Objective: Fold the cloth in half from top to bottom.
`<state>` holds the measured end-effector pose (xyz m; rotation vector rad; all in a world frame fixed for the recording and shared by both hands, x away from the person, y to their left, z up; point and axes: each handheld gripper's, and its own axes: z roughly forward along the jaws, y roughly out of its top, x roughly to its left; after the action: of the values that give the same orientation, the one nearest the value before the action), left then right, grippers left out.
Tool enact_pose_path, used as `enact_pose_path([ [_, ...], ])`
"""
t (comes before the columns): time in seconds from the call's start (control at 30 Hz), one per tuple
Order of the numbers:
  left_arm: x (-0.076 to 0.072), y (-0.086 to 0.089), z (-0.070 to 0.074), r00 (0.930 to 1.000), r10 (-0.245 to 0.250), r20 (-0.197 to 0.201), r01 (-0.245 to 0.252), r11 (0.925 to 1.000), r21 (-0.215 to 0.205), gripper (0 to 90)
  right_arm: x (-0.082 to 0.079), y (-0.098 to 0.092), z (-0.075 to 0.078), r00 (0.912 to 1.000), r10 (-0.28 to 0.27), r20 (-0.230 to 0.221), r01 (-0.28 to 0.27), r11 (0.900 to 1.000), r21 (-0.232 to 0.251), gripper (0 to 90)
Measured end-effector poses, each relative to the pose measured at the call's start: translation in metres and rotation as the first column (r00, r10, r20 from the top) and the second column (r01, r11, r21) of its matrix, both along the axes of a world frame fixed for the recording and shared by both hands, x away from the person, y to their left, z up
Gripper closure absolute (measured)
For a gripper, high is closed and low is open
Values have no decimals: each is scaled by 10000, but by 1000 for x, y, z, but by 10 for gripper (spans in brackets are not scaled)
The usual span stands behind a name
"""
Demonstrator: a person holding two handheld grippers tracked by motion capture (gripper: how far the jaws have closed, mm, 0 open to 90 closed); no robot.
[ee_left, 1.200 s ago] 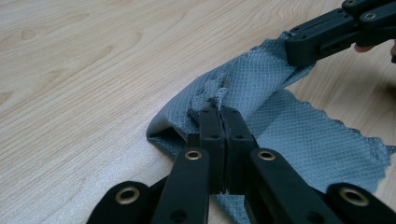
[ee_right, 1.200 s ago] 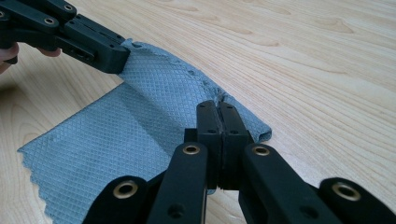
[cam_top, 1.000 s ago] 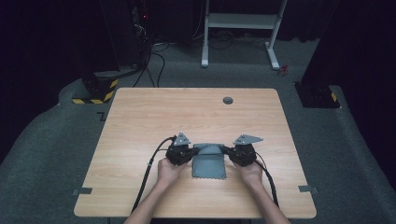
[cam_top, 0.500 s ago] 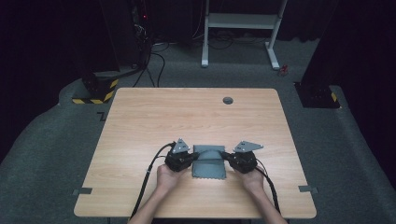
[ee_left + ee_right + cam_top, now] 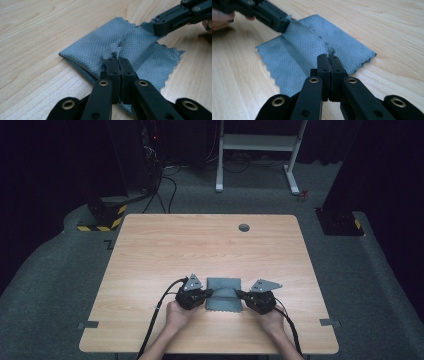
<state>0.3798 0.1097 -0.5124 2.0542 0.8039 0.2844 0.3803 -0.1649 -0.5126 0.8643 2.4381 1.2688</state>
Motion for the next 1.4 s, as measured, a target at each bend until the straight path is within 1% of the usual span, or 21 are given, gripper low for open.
enact_pose_path([
  [0.13,-3,-2,-4,9999,-72,-99,72,10000,-49,884,-8,2,-2,9994,89,325,-74,9989,-453,889],
  [0.23,-6,-2,-7,9998,-105,-144,103,9999,-121,883,-8,-1,-3,9998,113,166,-107,9994,-339,889],
  [0.37,-10,-2,-7,9998,-176,-40,176,9997,138,881,-13,-1,-3,9996,232,185,-224,9990,-388,886],
  [0.43,-12,-2,-9,9997,-224,-98,226,9996,172,879,-15,0,-4,9993,307,205,-298,9985,-449,885],
  [0.47,-12,-2,-9,9995,-290,-102,292,9992,290,878,-16,0,-4,9992,342,198,-333,9985,-439,885],
  [0.63,-14,0,-10,9996,-279,-76,281,9993,260,876,-19,1,-5,9988,461,142,-453,9977,-512,876],
  [0.7,-15,1,-11,9995,-301,-136,305,9992,273,869,-20,1,-5,9987,495,111,-487,9971,-591,860],
  [0.8,-16,1,-12,9989,-359,-298,369,9987,348,829,-20,-2,-4,9992,404,31,-401,9971,-644,816],
  [0.83,-16,1,-12,9990,-377,-244,385,9987,348,821,-21,-4,-4,9993,379,19,-377,9974,-610,810],
  [0.9,-18,2,-11,9989,-407,-251,414,9988,267,792,-22,-7,-4,9995,319,-51,-321,9981,-527,775],
  [0.93,-19,3,-11,9988,-403,-274,408,9990,202,767,-22,-9,-4,9996,278,-112,-283,9982,-533,768],
  [1.0,-22,5,-9,9987,-419,-287,421,9991,74,727,-24,-14,-3,9997,232,-119,-236,9991,-338,765],
  [1.03,-23,6,-7,9988,-434,-224,435,9990,50,706,-26,-16,-1,9997,212,-105,-214,9996,-178,767],
  [1.1,-27,10,-2,9994,-336,-5,336,9994,-80,671,-30,-21,4,9998,160,99,-160,9999,-29,793],
  [1.13,-28,12,1,9995,-286,108,288,9994,-190,662,-31,-24,6,9997,179,185,-179,9998,38,831],
  [1.17,-29,14,5,9995,-234,189,241,9989,-395,655,-32,-26,8,9997,184,157,-187,9996,200,871],
  [1.2,-30,16,9,9996,-120,274,136,9980,-610,650,-33,-27,10,9999,113,115,-117,9994,327,897],
  [1.23,-29,18,12,9992,-21,399,48,9978,-669,648,-32,-27,11,9999,41,116,-45,9993,362,898],
  [1.27,-27,17,16,9984,95,551,-62,9982,-595,647,-31,-25,12,9999,-55,122,51,9995,302,899],
  [1.33,-19,13,20,9972,337,670,-316,9990,-326,648,-25,-20,13,9997,-203,116,201,9997,131,899],
  [1.4,-9,8,20,9957,638,673,-636,9980,-48,648,-16,-13,13,9992,-394,-11,394,9991,126,898],
])
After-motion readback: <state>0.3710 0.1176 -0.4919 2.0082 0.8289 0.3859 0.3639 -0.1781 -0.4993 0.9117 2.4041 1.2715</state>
